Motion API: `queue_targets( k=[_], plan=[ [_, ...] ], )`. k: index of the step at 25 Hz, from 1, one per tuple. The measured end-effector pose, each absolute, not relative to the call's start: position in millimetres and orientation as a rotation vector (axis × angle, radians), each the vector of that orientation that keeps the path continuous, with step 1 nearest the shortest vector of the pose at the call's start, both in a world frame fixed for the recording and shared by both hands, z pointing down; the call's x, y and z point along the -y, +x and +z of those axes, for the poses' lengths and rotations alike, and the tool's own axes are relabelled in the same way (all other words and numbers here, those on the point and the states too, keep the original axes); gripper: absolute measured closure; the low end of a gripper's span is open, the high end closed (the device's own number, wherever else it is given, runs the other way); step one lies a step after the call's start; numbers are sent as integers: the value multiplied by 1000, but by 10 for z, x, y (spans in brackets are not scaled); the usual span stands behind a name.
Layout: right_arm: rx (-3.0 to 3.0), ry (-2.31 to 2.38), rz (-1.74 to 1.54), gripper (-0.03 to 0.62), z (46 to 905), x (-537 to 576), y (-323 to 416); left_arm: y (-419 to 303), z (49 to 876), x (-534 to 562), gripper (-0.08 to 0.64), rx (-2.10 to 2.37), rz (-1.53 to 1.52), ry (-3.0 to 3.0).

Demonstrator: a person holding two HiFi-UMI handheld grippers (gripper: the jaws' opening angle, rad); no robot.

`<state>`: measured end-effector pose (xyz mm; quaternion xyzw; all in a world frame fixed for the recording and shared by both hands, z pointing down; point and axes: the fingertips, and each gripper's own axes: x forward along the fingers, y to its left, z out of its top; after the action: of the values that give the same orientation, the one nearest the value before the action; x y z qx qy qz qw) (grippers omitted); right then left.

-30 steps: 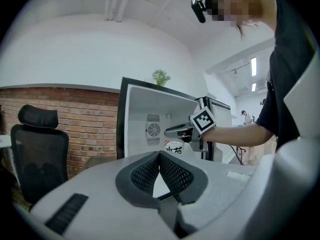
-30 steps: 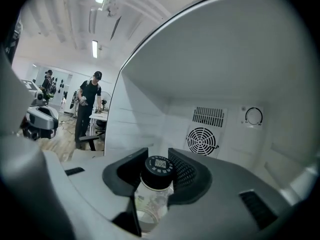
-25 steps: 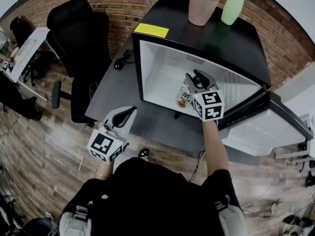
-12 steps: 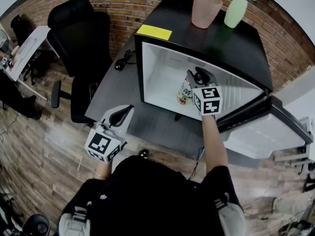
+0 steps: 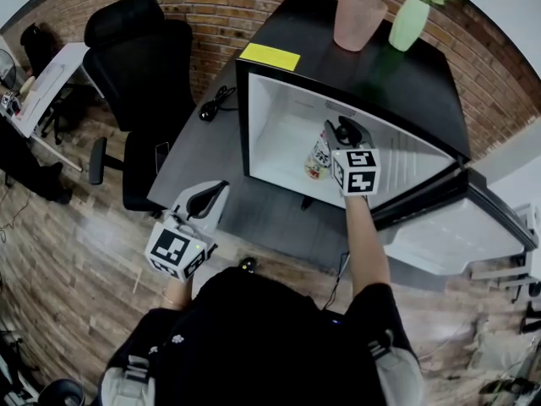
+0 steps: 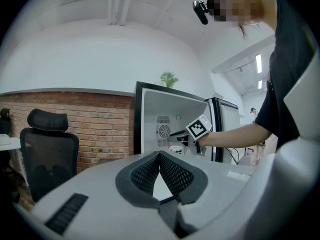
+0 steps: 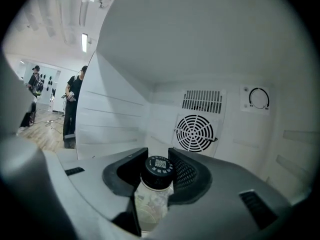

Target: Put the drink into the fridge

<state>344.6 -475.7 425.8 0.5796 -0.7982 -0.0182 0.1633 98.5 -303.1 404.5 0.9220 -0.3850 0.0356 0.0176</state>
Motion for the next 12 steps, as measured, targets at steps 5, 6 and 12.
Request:
queue_targets(
  k=[5,6,12],
  plan=[
    [2250,1674,-44,466,4324,4756,3500,965,4048,3011,557,1201,105,2861],
    [2247,1675,-47,466,4327,4757,3507,959,4050,3008,557,1204,105,2857],
    [2243,1656,-62,466,4337,4744,3479,952,4067,2987,557,1205,103,2864]
  ],
)
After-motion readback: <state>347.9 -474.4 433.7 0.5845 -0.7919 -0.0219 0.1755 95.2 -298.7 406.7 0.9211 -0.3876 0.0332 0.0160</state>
